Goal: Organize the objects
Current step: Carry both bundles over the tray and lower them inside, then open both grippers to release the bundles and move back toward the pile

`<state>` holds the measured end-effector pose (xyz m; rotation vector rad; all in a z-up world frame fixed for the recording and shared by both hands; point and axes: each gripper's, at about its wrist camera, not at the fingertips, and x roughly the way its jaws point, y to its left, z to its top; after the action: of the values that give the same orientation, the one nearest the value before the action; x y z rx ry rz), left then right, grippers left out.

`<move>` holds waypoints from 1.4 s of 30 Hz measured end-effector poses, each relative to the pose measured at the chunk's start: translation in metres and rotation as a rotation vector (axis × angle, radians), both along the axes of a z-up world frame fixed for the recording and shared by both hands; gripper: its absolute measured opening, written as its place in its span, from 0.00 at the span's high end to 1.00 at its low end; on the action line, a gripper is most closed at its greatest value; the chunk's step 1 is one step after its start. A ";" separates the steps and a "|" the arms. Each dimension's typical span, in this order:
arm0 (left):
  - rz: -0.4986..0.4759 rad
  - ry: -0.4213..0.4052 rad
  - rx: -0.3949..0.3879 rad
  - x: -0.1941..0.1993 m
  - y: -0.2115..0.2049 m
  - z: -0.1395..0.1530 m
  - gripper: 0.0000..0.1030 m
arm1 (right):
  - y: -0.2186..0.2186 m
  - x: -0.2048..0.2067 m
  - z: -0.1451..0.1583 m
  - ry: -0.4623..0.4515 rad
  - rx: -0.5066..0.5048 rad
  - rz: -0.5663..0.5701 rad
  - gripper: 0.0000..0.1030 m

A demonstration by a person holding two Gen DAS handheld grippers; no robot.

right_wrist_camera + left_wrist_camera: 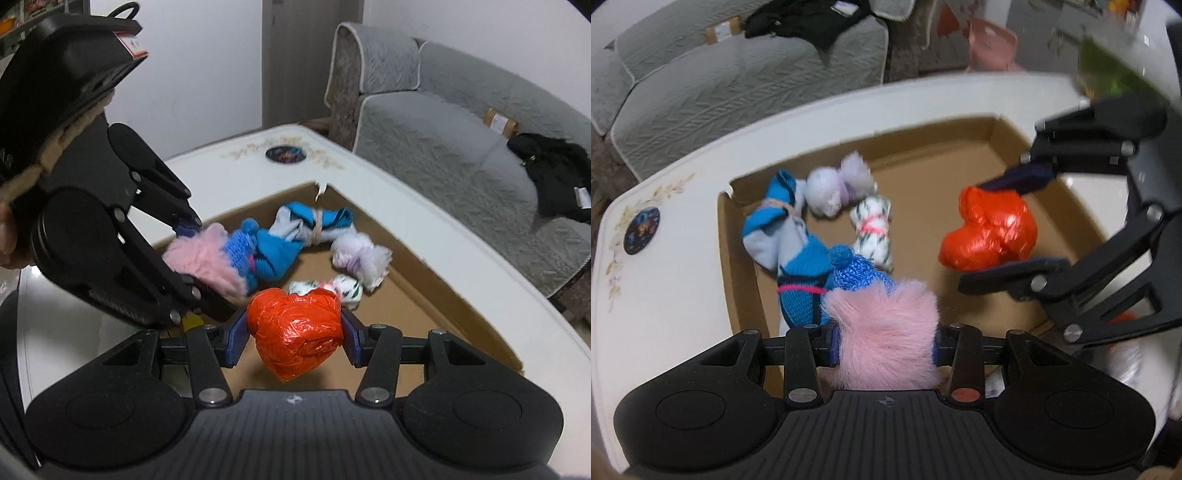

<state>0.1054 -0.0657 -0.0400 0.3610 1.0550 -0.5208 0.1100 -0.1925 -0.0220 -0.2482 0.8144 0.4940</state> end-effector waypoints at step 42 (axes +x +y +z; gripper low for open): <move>0.104 -0.008 0.055 0.001 0.027 -0.008 0.22 | 0.058 0.021 -0.044 0.097 -0.172 0.184 0.46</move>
<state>0.1065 -0.0383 -0.0481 0.3543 1.0764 -0.3976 0.1306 -0.1349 -0.0665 -0.4635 0.9350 0.6130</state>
